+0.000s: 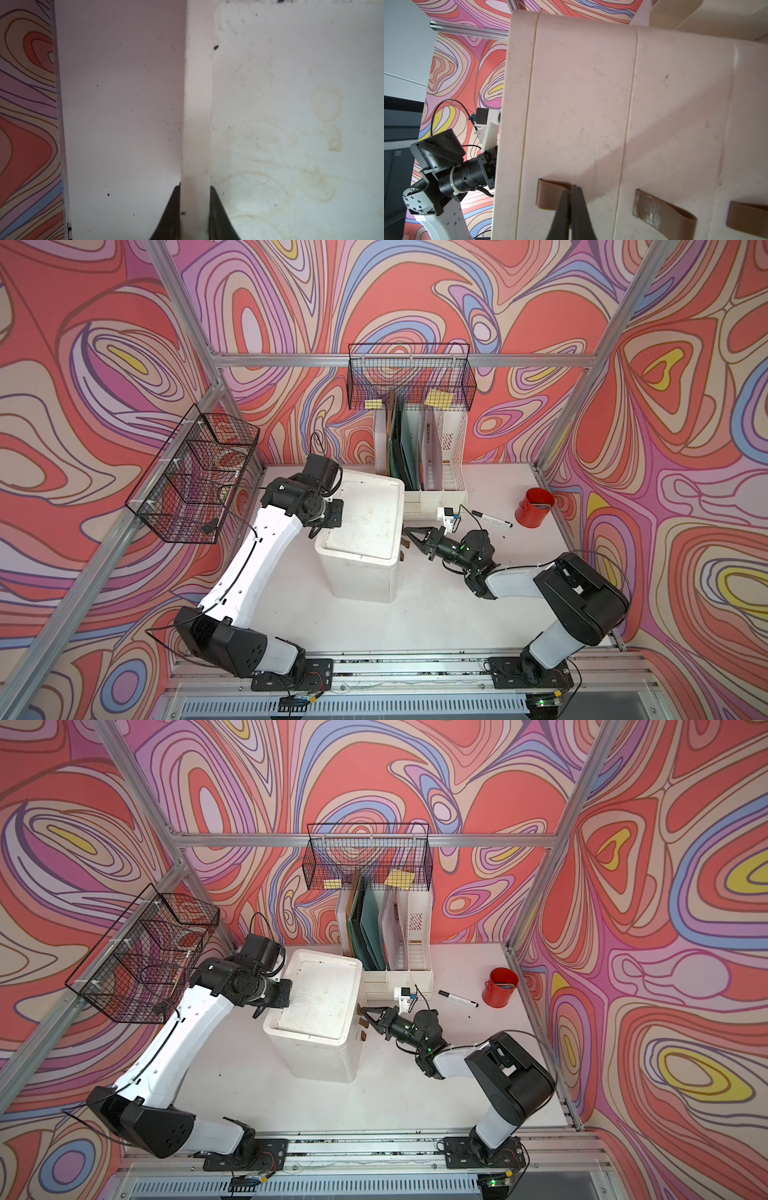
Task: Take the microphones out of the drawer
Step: Open the drawer in the storage box.
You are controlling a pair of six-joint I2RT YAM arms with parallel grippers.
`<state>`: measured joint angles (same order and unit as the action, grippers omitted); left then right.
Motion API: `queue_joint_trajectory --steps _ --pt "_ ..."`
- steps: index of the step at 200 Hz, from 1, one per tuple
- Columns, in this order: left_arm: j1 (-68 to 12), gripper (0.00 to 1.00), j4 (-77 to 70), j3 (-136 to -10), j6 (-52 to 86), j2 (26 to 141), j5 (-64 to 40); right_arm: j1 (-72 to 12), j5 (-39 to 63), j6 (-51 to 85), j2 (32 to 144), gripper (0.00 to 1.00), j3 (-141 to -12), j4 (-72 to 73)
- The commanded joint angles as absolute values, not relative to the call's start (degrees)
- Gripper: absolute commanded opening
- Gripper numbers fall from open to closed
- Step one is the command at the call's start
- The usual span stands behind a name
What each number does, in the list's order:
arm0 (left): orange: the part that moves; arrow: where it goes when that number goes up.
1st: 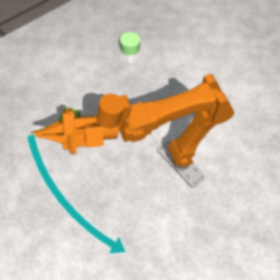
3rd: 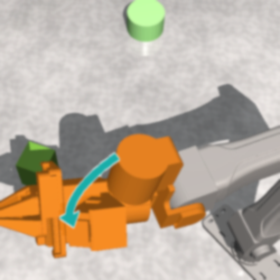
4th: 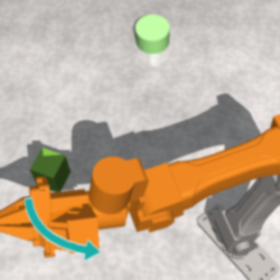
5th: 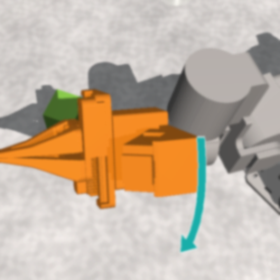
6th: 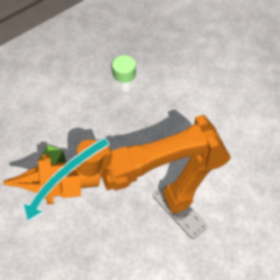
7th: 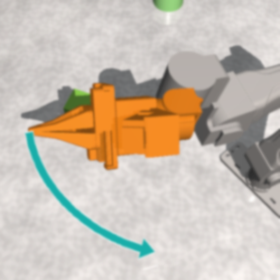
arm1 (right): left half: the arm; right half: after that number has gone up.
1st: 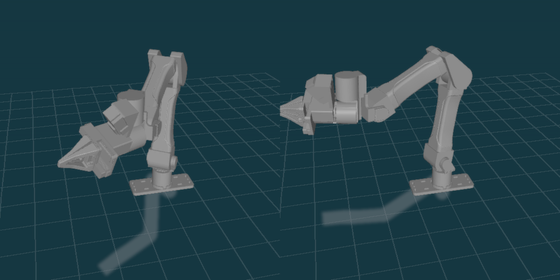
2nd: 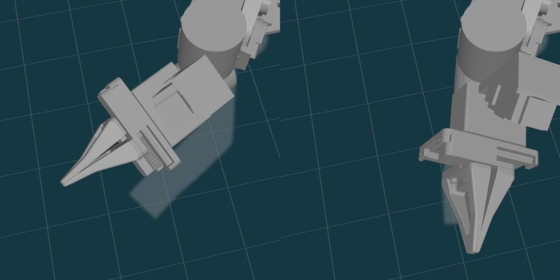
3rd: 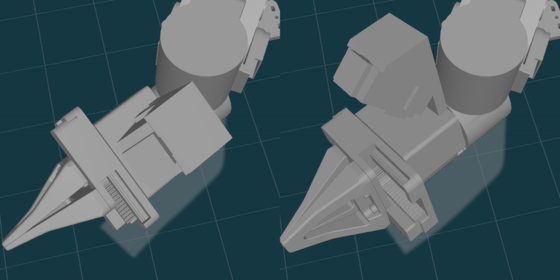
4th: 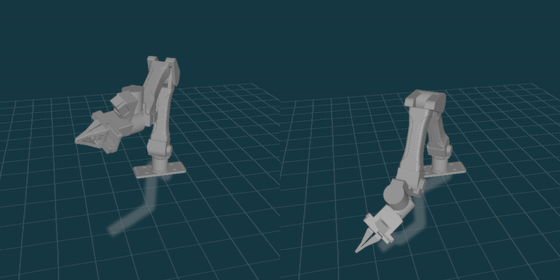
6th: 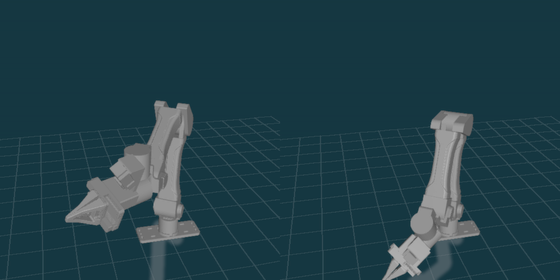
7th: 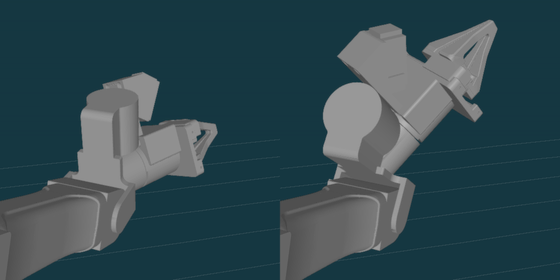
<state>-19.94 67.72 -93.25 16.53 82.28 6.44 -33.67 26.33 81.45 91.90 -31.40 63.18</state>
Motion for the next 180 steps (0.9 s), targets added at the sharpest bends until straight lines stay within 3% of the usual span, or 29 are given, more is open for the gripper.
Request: queue_joint_trajectory --steps 1,65,180 --pt "-20.2 0.00 65.5 -93.1 18.3 80.4 10.3 -33.0 25.0 76.9 86.8 0.00 -30.6 53.3" --pt "-20.2 0.00 64.5 -92.3 18.5 80.3 10.4 -30.2 18.4 64.0 73.7 0.00 -36.1 17.4" --pt "-20.2 0.00 63.5 -91.3 18.1 80.0 11.6 -26.9 4.0 53.2 68.4 0.00 -46.8 -14.3"
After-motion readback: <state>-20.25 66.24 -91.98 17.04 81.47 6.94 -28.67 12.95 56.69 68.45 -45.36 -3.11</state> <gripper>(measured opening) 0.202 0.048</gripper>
